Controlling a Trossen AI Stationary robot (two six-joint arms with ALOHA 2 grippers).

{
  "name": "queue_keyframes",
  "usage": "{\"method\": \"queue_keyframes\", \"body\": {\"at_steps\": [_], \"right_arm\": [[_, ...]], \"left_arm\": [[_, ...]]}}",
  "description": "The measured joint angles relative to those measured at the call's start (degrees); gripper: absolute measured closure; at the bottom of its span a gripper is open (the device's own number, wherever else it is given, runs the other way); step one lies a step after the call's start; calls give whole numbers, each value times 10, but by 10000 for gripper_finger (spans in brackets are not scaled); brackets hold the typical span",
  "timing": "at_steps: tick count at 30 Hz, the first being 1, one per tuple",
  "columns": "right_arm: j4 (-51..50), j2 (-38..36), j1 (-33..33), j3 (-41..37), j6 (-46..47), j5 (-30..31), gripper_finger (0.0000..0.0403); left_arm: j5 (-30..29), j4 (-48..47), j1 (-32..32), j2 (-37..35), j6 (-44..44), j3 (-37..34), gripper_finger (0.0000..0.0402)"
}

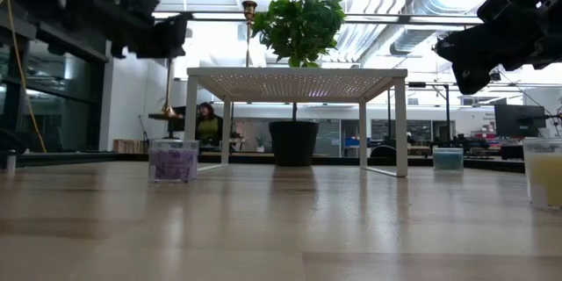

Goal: Pick & Place candle stick holders
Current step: Put the top gold candle holder on the shelf

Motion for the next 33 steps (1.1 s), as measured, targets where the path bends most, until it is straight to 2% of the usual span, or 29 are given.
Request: {"method": "queue_keyframes", "body": {"at_steps": [6,13,19,23,27,33], "right_arm": [[0,0,0,0,0,0,289],[0,0,0,0,0,0,289],[0,0,0,0,0,0,289],[0,0,0,0,0,0,289],[0,0,0,0,0,0,289],[0,0,0,0,0,0,289]], "left_arm": [[14,-127,0,-6,-16,83,287],[33,-206,0,-6,-22,163,287],[90,-222,0,-6,-42,188,287],[156,-233,-4,-7,-62,208,287],[176,-236,-42,-7,-62,227,287],[134,-244,-128,-5,-63,259,287]]}}
